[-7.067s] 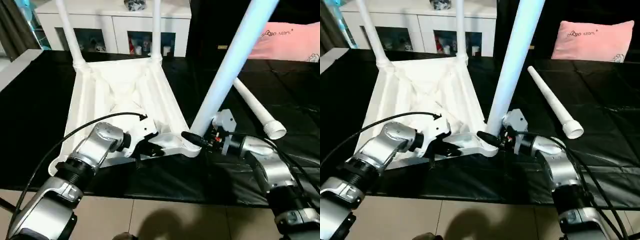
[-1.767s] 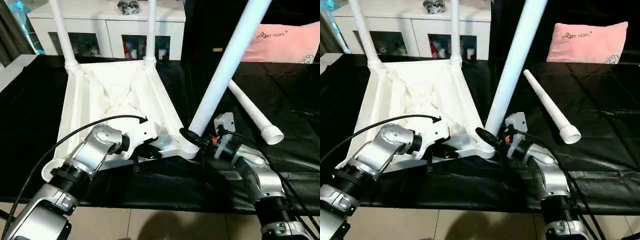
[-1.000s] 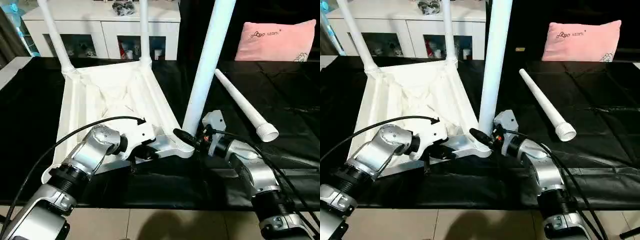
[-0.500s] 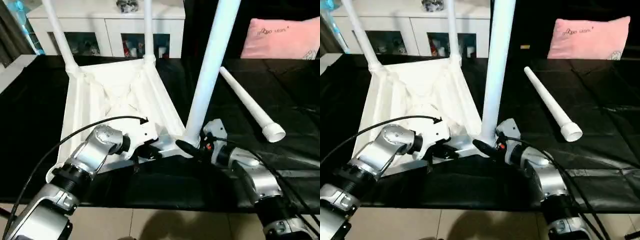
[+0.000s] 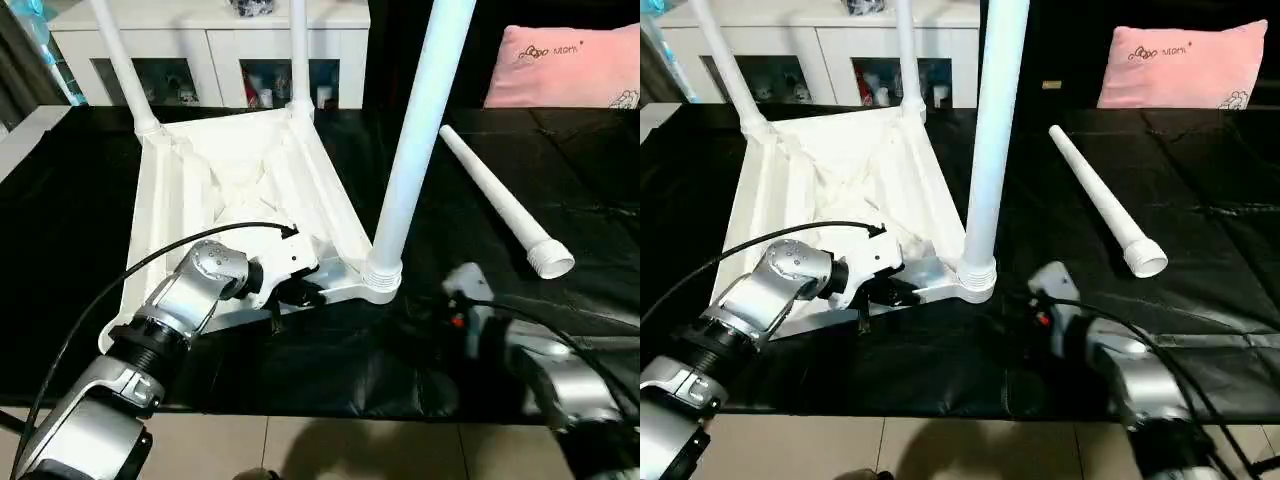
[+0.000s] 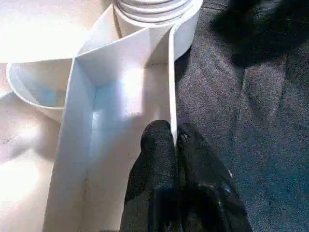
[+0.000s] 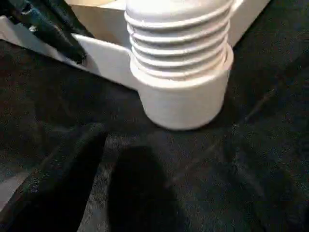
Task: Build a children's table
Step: Rotate leg to tighten
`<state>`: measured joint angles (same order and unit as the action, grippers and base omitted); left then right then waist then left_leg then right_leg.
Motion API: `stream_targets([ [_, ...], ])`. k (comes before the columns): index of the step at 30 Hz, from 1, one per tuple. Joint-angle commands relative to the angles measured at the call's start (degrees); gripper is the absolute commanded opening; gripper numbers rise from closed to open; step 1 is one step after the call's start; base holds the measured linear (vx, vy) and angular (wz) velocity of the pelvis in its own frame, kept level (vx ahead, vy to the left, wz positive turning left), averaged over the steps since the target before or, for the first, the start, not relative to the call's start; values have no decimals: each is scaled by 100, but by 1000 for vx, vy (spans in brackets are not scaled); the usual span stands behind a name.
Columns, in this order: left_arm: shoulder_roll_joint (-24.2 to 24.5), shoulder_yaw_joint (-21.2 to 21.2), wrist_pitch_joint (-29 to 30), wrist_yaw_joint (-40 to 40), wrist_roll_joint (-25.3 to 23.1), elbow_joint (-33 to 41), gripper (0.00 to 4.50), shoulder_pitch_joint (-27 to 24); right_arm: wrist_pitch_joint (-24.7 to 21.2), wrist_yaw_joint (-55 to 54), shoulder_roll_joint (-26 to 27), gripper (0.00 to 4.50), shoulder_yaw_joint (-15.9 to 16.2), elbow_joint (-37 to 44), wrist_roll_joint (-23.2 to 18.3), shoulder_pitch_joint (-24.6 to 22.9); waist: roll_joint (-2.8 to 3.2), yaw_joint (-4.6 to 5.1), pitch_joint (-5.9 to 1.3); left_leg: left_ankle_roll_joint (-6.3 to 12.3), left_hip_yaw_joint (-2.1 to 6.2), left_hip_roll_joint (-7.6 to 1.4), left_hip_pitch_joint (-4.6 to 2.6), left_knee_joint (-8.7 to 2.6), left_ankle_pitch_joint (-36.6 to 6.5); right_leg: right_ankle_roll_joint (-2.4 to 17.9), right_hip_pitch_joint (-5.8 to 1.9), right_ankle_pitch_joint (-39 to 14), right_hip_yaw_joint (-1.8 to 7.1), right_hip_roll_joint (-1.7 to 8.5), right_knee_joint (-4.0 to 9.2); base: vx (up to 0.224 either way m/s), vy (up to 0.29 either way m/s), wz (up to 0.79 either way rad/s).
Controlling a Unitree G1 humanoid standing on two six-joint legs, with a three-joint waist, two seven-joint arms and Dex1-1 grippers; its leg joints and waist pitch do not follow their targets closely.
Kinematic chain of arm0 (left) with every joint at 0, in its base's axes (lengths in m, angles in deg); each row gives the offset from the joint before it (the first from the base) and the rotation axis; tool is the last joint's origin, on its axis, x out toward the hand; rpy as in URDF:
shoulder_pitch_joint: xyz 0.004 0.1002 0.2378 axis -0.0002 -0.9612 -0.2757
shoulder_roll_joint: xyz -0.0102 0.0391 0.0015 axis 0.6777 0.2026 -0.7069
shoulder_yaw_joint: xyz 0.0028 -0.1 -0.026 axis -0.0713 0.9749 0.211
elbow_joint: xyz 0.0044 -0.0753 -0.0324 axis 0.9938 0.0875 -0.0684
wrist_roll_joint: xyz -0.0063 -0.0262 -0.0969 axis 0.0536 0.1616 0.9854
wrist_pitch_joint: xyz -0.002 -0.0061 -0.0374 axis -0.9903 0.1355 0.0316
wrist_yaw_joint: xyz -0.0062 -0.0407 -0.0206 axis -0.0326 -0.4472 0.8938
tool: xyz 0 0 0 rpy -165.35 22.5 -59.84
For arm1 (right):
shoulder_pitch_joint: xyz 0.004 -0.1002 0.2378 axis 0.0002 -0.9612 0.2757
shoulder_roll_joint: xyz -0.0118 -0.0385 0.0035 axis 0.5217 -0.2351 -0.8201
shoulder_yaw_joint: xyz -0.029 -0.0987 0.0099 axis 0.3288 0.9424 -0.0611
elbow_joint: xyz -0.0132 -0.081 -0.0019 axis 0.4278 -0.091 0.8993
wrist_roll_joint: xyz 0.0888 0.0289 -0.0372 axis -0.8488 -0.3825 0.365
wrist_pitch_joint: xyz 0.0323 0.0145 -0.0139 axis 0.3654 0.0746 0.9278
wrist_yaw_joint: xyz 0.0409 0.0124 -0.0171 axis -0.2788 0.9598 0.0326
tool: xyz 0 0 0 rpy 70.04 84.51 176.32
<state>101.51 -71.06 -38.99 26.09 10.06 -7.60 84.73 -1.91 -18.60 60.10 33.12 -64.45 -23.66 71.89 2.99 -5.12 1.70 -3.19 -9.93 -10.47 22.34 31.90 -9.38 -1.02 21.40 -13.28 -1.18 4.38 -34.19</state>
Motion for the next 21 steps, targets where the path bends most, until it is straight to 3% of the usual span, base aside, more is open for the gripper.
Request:
stream_targets([
  [1, 40, 49, -48, -105, -113, -113, 0, 139, -106, 166, -123, 448, -123, 233, -109, -35, -40, 2, -296, 476, 45, -222, -111, -258, -829, 1471, -230, 682, 94, 290, 306, 0, 0, 0],
  [6, 45, 47, -103, -67, -122, -175, 0, 150, -88, 242, -289, 448, -226, 348, -139, -34, -43, 0, -286, 440, 45, -232, -118, -257, -923, 1493, -219, 362, 108, 302, 317, 0, 0, 0],
  [11, 97, 23, -299, 86, -116, -300, 0, 176, -175, 395, -604, 448, -395, 663, -297, 59, -47, -9, -302, 502, 46, -220, -110, -226, -761, 1525, -236, 593, 103, 289, 291, 0, 0, 0],
  [14, 105, 22, -358, 120, -110, -331, 0, 194, -216, 439, -670, 448, -376, 784, -281, 88, -51, -10, -310, 561, 41, -220, -112, -207, -709, 1552, -232, 750, 98, 291, 269, 0, 0, 0],
  [21, 209, 42, -808, 565, 69, -233, 0, 135, -308, 627, -765, 448, -127, 1048, -228, 318, -48, -18, -329, 504, 47, -221, -106, -188, -723, 1543, -222, 651, 99, 283, 244, 0, 0, 0],
])
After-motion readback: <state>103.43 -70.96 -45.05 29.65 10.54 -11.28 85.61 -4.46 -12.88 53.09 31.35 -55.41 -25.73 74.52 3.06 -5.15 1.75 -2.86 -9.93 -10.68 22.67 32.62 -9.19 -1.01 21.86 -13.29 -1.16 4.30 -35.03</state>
